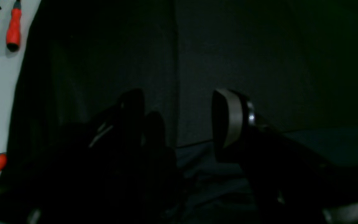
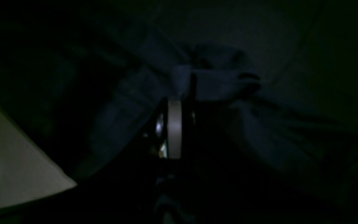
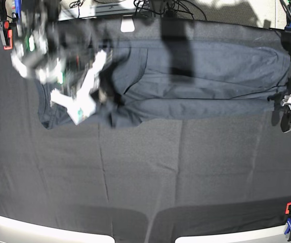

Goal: Layout the t-shirt on the table in an organized manner, then fold the t-shirt properly
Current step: 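Grasp the shirt's hem end with the right gripper and fold it toward the collar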

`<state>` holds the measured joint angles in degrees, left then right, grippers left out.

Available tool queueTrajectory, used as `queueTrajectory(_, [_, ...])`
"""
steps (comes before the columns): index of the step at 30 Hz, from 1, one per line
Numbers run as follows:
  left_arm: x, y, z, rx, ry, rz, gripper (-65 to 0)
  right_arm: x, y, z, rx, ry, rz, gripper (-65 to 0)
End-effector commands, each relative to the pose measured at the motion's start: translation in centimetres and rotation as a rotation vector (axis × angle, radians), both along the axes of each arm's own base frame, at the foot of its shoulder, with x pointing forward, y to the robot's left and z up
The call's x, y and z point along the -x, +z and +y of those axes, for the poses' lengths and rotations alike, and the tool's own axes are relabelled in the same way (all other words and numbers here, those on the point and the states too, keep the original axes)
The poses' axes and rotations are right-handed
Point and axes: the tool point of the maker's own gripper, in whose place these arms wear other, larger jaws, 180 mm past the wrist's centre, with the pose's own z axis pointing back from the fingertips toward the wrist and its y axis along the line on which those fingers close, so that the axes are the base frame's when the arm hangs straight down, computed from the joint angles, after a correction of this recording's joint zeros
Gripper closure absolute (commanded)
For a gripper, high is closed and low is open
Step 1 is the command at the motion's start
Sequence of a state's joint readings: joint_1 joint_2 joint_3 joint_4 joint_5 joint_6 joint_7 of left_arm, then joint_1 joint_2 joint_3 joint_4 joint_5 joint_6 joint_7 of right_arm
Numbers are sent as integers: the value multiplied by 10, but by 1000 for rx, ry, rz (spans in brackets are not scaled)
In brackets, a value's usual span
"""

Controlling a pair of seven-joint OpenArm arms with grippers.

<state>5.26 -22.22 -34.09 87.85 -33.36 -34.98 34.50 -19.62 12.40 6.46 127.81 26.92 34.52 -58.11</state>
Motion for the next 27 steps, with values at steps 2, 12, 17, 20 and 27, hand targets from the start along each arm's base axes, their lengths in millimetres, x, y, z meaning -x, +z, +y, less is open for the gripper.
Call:
queueTrajectory(2, [-7, 20, 4, -12, -4, -64, -320, 7, 10, 5, -21, 19, -28, 0])
queueTrajectory(12, [-4, 15, 4, -14, -7, -37, -320, 39, 1, 41, -85, 148, 41, 0])
queueTrajectory(17, [-3, 12, 4, -16, -10, -20, -320, 50, -3, 58, -92, 209, 73, -14])
queueTrajectory(20, [-3, 12, 4, -15, -9, -21, -320, 54, -11, 57, -43, 220, 96, -181])
queueTrajectory(27, [-3, 12, 4, -15, -9, -22, -320, 59, -17, 55, -15, 226, 127, -283])
